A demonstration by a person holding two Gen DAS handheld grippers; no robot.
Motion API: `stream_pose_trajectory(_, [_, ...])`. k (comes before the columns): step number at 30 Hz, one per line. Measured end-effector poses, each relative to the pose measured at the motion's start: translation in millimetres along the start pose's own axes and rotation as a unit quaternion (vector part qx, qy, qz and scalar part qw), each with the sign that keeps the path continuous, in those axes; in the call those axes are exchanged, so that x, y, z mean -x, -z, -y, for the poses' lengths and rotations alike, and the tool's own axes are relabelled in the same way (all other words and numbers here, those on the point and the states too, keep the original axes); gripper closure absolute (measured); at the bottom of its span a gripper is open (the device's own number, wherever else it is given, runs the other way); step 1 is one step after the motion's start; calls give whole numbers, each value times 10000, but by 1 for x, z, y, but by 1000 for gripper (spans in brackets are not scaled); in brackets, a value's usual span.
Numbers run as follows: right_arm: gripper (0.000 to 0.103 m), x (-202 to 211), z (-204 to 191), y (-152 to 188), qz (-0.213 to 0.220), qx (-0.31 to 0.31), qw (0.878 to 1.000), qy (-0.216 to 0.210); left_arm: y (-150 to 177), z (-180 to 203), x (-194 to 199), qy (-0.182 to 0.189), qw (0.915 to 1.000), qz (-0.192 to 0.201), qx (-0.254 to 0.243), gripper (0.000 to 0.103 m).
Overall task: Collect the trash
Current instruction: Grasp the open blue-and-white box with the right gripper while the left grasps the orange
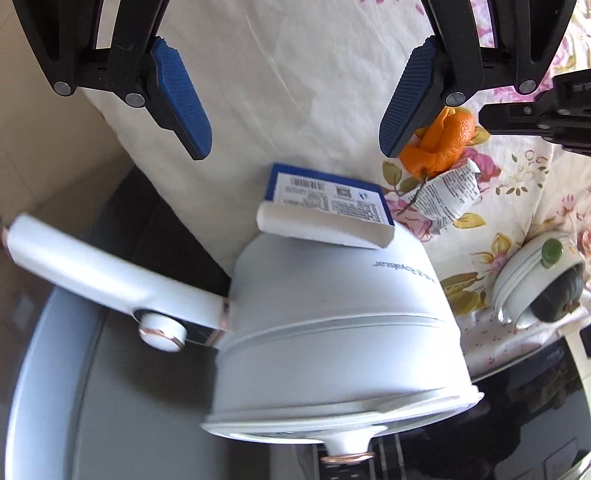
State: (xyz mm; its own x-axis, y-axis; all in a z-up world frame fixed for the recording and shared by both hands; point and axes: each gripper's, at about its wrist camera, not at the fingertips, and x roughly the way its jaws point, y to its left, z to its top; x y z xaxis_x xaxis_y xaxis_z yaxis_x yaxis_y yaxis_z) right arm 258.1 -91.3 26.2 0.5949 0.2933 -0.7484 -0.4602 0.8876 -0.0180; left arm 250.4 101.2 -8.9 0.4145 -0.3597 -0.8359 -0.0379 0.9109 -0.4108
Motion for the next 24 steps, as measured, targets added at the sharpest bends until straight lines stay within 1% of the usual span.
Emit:
stream_pose_trajectory(2, [23, -11, -20, -9, -51, 652, 9977, 203, 0, -3, 4, -43, 9999, 83, 61, 102])
stream_pose_trajectory(3, [23, -16, -29, -12, -51, 949, 9952, 233, 0, -7, 2, 25, 9999, 62, 105, 98])
stream_pose_trajectory(4, [24, -20, -35, -14, -44, 1196, 9925, 230, 0, -12, -2, 88, 9998, -51, 196, 88])
stream_pose_trajectory(5, [25, -25, -40, -15, -40, 1413, 9897, 244, 0, -19, -7, 100, 9992, -186, 330, 79])
stream_pose_trajectory(6, [27, -29, -44, -16, -51, 1606, 9867, 252, 0, -25, -11, 60, 9985, -244, 487, 66])
stream_pose_trajectory(7, [30, -35, -46, -17, -80, 1776, 9837, 251, 0, -30, -12, 29, 9979, -213, 603, 64])
stream_pose_trajectory(8, [33, -41, -48, -17, -128, 1929, 9807, 282, 0, -32, -13, 48, 9978, -187, 627, 64])
stream_pose_trajectory(10, [47, -54, -53, -17, -270, 2268, 9725, 451, -2, -29, -13, 137, 9984, -139, 539, 64])
stream_pose_trajectory(12, [51, -63, -57, -16, -337, 2571, 9641, 569, -3, -23, -12, 148, 9991, -32, 396, 63])
stream_pose_trajectory(14, [62, -71, -61, -15, -398, 2760, 9583, 622, -3, -17, -15, 40, 9997, -31, 250, 62])
stream_pose_trajectory(15, [70, -73, -63, -13, -422, 2793, 9570, 663, -3, -16, -18, -55, 9998, -34, 199, 62])
stream_pose_trajectory(17, [74, -73, -64, -10, -324, 2793, 9570, 717, -4, -14, -24, -274, 9995, -42, 125, 62])
stream_pose_trajectory(19, [88, -69, -65, -6, -339, 2786, 9568, 757, -6, -14, -27, -486, 9988, -10, 86, 62])
stream_pose_trajectory(21, [92, -64, -65, -3, -409, 2622, 9618, 673, -9, -7, -32, -578, 9983, 97, -30, 62])
stream_pose_trajectory(23, [94, -54, -63, 4, -349, 2460, 9662, 696, -9, -1, -37, -590, 9980, 123, -188, 62])
stream_pose_trajectory(24, [98, -49, -61, 7, -324, 2322, 9701, 633, -9, 2, -40, -636, 9976, 107, -266, 62])
